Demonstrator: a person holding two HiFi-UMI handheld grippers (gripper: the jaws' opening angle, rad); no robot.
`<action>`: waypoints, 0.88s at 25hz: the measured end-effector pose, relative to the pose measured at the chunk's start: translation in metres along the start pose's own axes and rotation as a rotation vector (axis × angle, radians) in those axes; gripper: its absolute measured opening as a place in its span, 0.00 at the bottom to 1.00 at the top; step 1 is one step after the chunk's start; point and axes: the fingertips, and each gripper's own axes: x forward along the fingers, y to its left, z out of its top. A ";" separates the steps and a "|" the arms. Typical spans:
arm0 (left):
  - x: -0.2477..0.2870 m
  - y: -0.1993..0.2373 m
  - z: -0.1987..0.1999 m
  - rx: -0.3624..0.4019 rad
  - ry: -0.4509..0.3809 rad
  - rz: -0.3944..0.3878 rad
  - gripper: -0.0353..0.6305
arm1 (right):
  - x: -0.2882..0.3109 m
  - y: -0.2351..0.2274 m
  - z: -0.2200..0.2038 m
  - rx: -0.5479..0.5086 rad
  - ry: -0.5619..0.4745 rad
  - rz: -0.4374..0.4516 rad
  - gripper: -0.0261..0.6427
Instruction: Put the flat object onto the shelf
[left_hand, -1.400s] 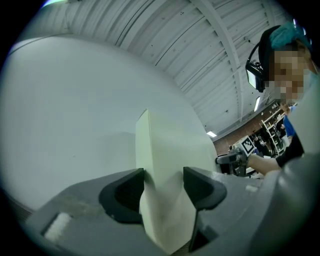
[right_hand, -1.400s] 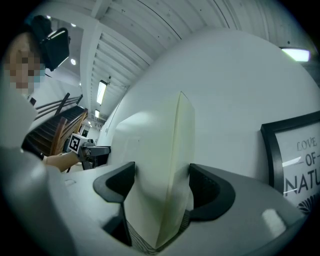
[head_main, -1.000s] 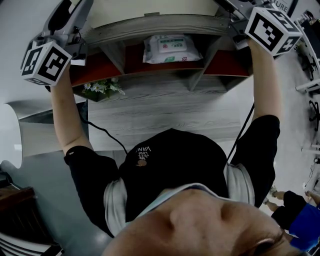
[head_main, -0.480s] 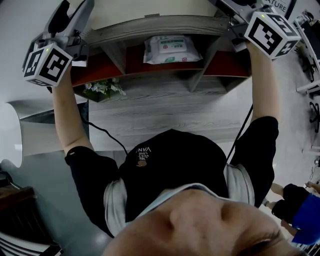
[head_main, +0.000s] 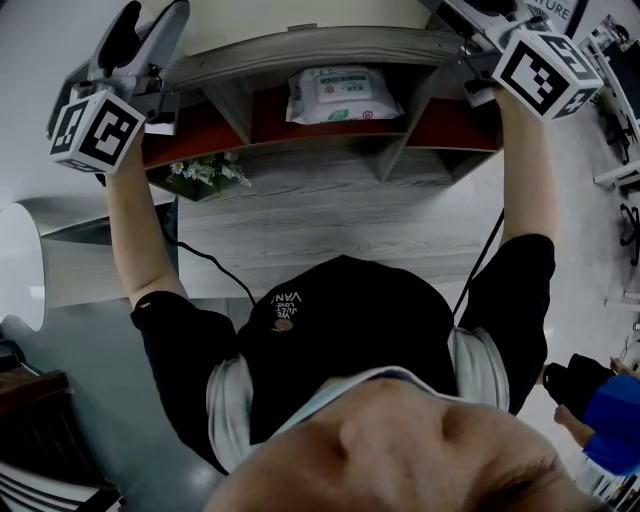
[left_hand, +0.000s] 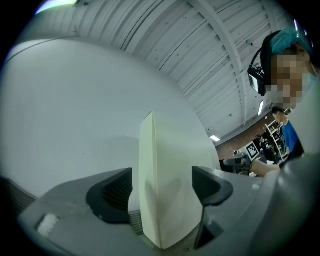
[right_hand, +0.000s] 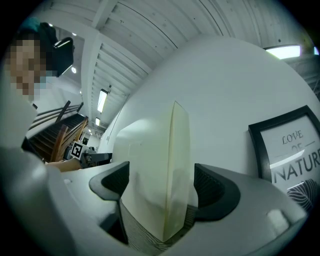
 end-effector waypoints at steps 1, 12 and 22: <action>-0.001 0.000 0.000 -0.002 0.000 0.001 0.61 | -0.001 0.001 0.000 0.003 -0.002 0.002 0.65; -0.023 -0.011 0.007 0.042 -0.031 0.024 0.61 | -0.021 0.021 0.016 -0.006 -0.119 0.036 0.61; -0.047 -0.045 0.026 0.131 -0.108 0.002 0.50 | -0.037 0.050 0.021 -0.025 -0.161 0.055 0.52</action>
